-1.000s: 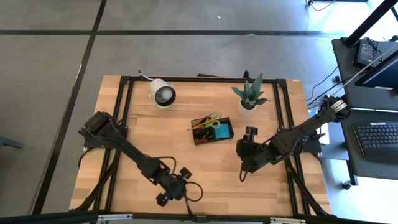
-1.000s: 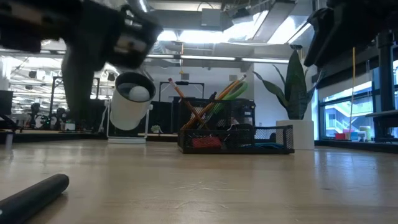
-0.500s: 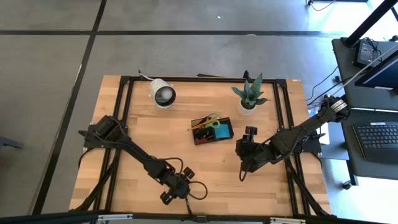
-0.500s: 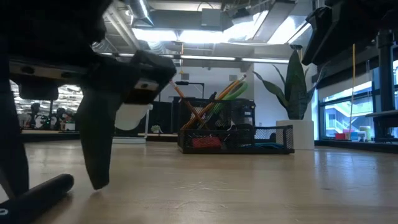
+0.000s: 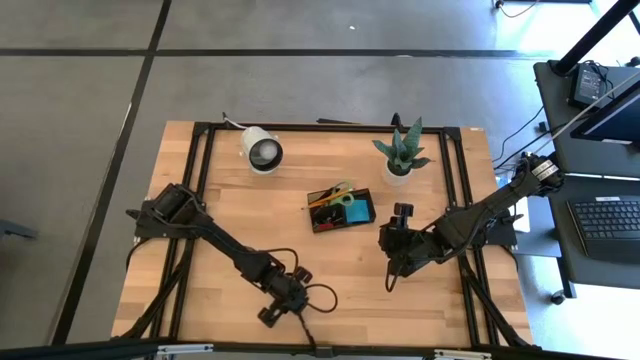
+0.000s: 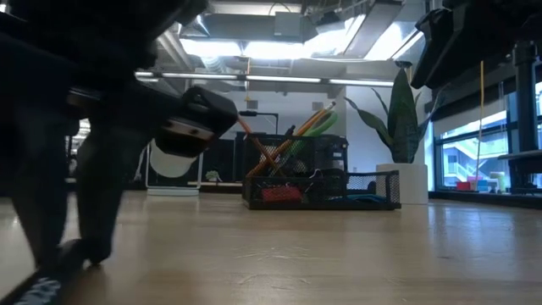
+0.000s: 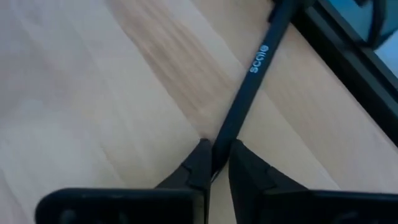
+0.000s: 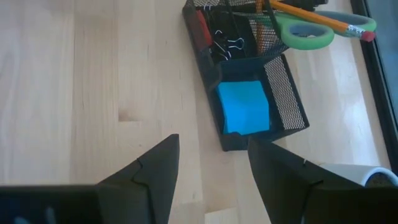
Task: Pick and place office supplies into organizer
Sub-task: Put the black pen in the desk organizer
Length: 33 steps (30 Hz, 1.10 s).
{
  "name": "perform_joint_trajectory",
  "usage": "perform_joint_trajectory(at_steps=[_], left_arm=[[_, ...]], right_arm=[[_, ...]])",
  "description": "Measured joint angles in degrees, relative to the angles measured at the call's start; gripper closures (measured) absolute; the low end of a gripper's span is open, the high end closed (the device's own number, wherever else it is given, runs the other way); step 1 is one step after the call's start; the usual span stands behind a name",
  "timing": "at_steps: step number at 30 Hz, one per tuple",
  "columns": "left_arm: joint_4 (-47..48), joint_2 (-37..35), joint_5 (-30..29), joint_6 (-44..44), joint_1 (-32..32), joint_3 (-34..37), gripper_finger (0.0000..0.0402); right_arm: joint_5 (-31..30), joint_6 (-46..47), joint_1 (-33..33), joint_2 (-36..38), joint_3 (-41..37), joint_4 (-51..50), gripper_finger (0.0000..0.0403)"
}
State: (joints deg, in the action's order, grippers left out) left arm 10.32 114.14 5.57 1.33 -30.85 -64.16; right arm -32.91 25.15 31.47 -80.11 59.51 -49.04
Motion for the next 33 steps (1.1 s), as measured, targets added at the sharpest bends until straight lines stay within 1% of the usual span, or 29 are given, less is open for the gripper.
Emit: perform_joint_trajectory(at_steps=[5,10,14,20,23,26,30,33], left_arm=[[3.00,-0.13,2.11,3.25,-0.17,-0.21,0.0379],[5.01,-0.22,4.99,2.23,-0.22,-0.26,0.0383],[6.52,-0.28,6.38,-4.89,-0.22,-0.34,0.0384],[7.89,-0.37,6.36,-20.39,-0.43,-0.46,0.0389],[8.01,-0.41,5.19,-26.32,-0.77,-0.46,0.0389],[8.01,-0.53,1.20,-32.55,-1.14,-0.48,0.0389],[7.69,-0.54,-1.28,-36.53,-0.36,-0.48,0.0389],[7.17,-0.57,-2.72,-36.84,0.99,-0.48,0.0389]], right_arm=[[0.00,-0.14,-0.01,-0.01,0.00,-0.13,0.0208],[0.00,-0.33,-0.01,-0.01,0.00,-0.45,0.0208],[-0.02,-0.35,0.01,-0.01,0.00,-0.80,0.0208],[-0.02,-0.30,-0.01,-0.01,0.00,-1.96,0.0208],[-0.02,-0.36,-0.01,-0.01,0.00,-2.25,0.0208],[-0.04,-0.82,-0.01,-0.01,0.00,-2.25,0.0208],[-0.02,0.62,-0.01,-0.01,0.00,-1.31,0.0208],[-0.11,4.58,-0.12,0.01,-1.24,3.05,0.0208]])
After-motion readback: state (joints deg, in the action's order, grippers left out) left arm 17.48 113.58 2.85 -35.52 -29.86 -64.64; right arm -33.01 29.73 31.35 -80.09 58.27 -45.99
